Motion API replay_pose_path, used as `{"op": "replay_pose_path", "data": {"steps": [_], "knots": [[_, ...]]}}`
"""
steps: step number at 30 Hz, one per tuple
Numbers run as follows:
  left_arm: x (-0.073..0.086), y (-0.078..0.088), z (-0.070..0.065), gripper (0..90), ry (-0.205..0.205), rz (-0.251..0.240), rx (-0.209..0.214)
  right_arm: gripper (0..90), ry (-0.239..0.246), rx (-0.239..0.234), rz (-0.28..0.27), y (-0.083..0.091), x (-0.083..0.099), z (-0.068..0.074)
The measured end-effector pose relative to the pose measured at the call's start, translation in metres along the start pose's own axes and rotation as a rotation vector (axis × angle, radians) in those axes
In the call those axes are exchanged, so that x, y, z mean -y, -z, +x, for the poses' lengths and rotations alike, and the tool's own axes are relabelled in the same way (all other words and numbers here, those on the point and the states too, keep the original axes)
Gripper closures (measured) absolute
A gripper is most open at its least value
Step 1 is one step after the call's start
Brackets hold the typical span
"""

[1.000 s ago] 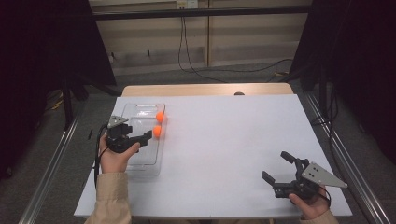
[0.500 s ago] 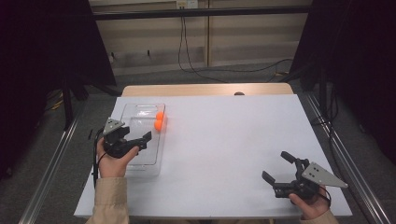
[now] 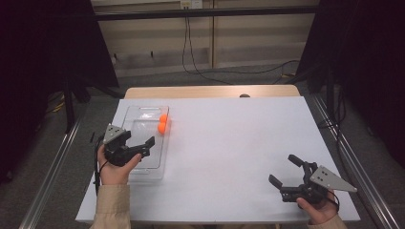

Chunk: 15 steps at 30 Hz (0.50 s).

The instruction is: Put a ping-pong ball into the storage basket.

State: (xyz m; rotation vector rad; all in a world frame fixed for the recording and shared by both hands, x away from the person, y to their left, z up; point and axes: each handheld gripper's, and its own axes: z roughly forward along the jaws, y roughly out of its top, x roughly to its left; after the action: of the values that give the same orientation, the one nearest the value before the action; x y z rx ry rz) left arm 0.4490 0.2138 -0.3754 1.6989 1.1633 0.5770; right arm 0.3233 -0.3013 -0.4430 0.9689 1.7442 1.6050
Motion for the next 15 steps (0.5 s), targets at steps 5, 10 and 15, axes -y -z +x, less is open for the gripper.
{"op": "replay_pose_path", "data": {"steps": [5,10,15], "knots": [[0.0028,0.0036,-0.0006,6.3,-0.002,-0.02,0.006,1.1,0.001,-0.003,-0.001,0.0005,-0.0003,-0.0002],[0.0056,0.0069,-0.0018,6.1,-0.005,-0.04,0.01,1.1,0.001,-0.001,-0.002,0.0007,-0.0004,-0.0002],[0.0082,0.0085,-0.0028,5.7,0.002,-0.049,0.025,1.1,-0.001,0.0,-0.005,0.0008,-0.0006,-0.0003]]}}
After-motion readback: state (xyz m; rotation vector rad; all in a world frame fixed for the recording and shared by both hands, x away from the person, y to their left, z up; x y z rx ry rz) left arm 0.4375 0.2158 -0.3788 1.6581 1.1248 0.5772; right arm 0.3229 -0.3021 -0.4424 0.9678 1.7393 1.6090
